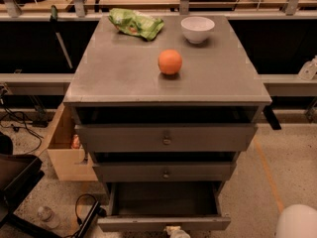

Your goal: Close bottom drawer

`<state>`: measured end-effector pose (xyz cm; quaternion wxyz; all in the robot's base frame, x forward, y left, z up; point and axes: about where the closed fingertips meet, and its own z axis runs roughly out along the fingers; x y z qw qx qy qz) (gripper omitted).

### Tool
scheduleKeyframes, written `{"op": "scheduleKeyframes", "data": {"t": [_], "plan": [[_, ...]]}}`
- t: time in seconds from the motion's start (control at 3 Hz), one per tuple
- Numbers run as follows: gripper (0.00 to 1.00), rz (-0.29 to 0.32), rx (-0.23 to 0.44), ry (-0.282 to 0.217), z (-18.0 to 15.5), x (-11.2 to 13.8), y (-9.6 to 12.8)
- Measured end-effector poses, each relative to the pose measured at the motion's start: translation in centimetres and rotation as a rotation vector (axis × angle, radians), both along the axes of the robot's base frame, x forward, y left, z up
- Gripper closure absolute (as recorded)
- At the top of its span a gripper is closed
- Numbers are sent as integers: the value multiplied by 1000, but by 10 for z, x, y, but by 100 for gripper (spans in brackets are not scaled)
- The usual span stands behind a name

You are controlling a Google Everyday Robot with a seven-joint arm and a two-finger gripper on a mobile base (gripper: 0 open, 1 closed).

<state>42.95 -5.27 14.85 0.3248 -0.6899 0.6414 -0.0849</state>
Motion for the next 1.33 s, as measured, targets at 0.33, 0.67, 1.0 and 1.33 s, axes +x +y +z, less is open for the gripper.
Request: {"op": "scheduleKeyframes", "data": {"t": [0.33,0.67,1.0,1.33], "plan": [[0,0,0,0,-1,-2,0],[25,0,0,0,-1,-2,0],[48,0,0,0,-1,-2,0],[71,0,0,1,-1,-2,1]]}}
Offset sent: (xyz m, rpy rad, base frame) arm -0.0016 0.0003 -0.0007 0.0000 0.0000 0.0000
